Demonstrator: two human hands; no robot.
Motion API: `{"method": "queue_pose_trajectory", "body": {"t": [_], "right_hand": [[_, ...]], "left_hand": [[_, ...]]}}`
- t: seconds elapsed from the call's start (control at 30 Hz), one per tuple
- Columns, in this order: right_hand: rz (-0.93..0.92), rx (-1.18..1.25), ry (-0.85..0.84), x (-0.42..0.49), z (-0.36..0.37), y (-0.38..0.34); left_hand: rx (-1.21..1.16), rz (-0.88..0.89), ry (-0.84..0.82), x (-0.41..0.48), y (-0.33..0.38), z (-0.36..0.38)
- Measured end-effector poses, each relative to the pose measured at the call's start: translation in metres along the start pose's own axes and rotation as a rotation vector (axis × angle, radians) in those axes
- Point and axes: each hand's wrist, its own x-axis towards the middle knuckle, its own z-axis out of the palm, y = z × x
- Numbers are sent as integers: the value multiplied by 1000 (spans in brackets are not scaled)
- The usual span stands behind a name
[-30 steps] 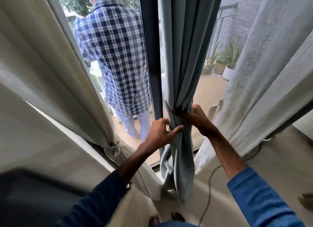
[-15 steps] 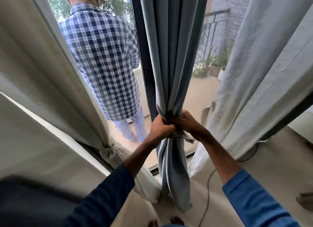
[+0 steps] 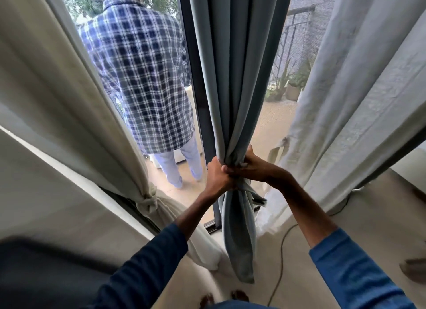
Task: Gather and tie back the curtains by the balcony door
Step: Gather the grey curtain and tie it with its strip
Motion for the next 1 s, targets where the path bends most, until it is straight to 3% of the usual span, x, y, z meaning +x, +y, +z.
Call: {"method": "queue_pose_trajectory", "body": {"t": [0.1,0.23,0.37,0.47,0.6,0.87,1.0], "right_hand": [[26,144,86,-11,2,18],[95,163,426,-30,11,47],[74,179,274,-37,24,47],[44,103,257,-36,26,38],[52,-137,181,-40,16,26],[22,-576,219,-49,5,-11],[-42,-736,254,-54,9,-31]], "left_hand": [[40,9,25,6,-7,-5],[12,-89,43,14,-4,-14],[13,-82,2,18,-5,-17],[98,-81,-9,21,-8,-17],[164,-32,-31,24,-10,-24],[503,-93,-76,57,-28,-54],[464,-102,-66,76,-25,-67]]}}
